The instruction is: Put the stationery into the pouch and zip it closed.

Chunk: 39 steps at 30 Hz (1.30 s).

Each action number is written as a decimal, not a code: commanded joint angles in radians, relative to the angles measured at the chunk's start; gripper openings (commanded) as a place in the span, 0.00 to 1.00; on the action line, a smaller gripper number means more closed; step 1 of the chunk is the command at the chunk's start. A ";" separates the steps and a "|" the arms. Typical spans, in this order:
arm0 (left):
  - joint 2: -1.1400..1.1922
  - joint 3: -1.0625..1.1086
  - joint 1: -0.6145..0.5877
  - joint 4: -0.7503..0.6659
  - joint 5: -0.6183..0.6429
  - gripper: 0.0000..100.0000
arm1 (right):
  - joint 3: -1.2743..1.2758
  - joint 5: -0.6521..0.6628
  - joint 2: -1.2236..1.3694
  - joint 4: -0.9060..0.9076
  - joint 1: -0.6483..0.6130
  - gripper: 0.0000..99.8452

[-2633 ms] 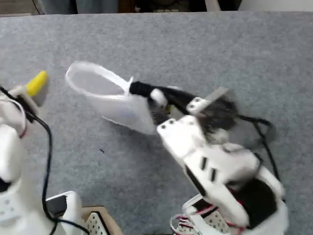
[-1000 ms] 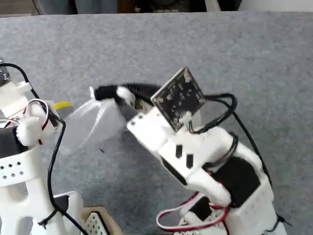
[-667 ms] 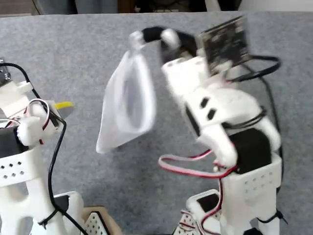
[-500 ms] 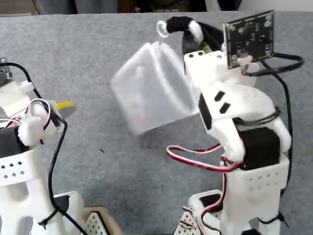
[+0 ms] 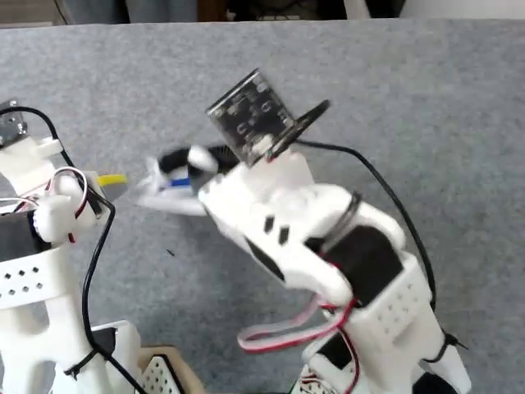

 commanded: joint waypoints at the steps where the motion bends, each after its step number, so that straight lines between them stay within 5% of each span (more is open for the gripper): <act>1: 0.003 -0.007 0.005 -0.051 -0.181 0.33 | -0.076 0.046 -0.059 0.040 0.020 0.01; 7: -0.006 -0.007 -0.035 -0.066 -0.563 0.33 | -0.051 0.058 -0.090 0.040 0.084 0.01; 14: -0.008 -0.016 -0.053 0.170 -0.784 0.34 | -0.054 0.058 -0.064 0.034 0.141 0.01; 17: -0.017 -0.027 -0.031 0.199 -0.753 0.38 | -0.054 0.057 -0.042 0.032 0.155 0.01; 29: -0.147 -0.091 0.223 0.199 -0.301 0.43 | -0.056 0.057 0.013 0.002 0.160 0.01; 35: -0.218 -0.061 0.466 0.189 -0.256 0.43 | -0.061 -0.015 0.036 0.011 0.160 0.01; 39: -0.258 0.016 0.507 0.124 -0.284 0.43 | -0.116 -0.026 0.041 0.049 0.160 0.01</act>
